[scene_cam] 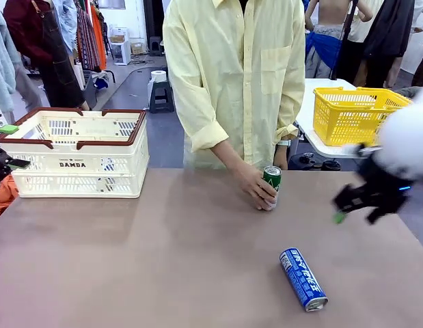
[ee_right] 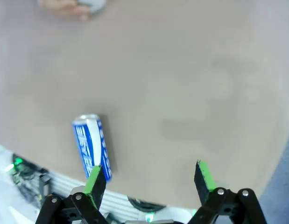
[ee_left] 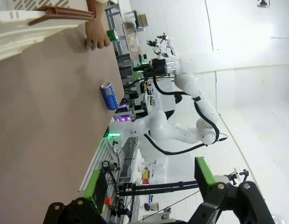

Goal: Place the drinks into the Shopping basket.
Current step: Pick up one drink and place it into the Shopping basket.

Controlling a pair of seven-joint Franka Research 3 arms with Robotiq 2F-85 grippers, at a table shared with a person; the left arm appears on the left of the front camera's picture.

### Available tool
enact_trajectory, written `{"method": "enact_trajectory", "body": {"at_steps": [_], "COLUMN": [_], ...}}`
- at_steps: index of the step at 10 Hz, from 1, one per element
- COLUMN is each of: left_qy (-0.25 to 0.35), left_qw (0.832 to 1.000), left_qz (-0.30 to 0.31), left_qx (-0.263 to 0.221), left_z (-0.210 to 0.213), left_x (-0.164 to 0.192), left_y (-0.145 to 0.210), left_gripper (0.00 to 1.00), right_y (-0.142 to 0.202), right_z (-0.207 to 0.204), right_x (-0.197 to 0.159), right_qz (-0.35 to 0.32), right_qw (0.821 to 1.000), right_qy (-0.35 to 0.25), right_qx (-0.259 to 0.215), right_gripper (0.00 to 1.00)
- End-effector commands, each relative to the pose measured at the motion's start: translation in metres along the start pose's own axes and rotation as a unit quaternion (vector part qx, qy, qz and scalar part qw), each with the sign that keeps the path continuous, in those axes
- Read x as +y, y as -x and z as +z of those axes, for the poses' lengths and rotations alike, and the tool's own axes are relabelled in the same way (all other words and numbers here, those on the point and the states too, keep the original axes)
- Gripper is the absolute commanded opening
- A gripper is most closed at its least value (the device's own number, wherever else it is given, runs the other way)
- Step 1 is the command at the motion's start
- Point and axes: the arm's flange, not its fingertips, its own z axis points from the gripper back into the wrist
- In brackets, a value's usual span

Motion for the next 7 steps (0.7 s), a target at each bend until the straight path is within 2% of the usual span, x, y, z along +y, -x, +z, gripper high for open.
{"method": "enact_trajectory", "body": {"at_steps": [1,2,4,5,7], "left_qy": [0.005,0.005,0.005,0.005,0.005], "left_qw": [1.000,1.000,1.000,1.000,1.000], "left_qz": [-0.004,-0.004,-0.004,-0.004,-0.004], "left_qx": [-0.001,-0.001,-0.001,-0.001,-0.001], "left_z": [-0.001,-0.001,-0.001,-0.001,-0.001], "left_x": [-0.003,-0.003,-0.003,-0.003,-0.003], "left_y": [0.002,0.002,0.002,0.002,0.002], "left_gripper": [1.00,1.00,1.00,1.00,1.00], "right_y": [0.029,0.040,0.052,0.055,0.052], "right_z": [0.071,0.088,0.089,0.083,0.070], "right_x": [-0.084,-0.122,-0.180,-0.195,-0.180], "right_qz": [-0.051,-0.079,-0.132,-0.145,-0.127], "right_qw": [0.996,0.992,0.981,0.976,0.980], "right_qy": [-0.069,-0.097,-0.141,-0.158,-0.151], "right_qx": [-0.015,-0.021,-0.035,-0.039,-0.037], "right_gripper": [1.00,1.00,1.00,1.00,1.00]}}
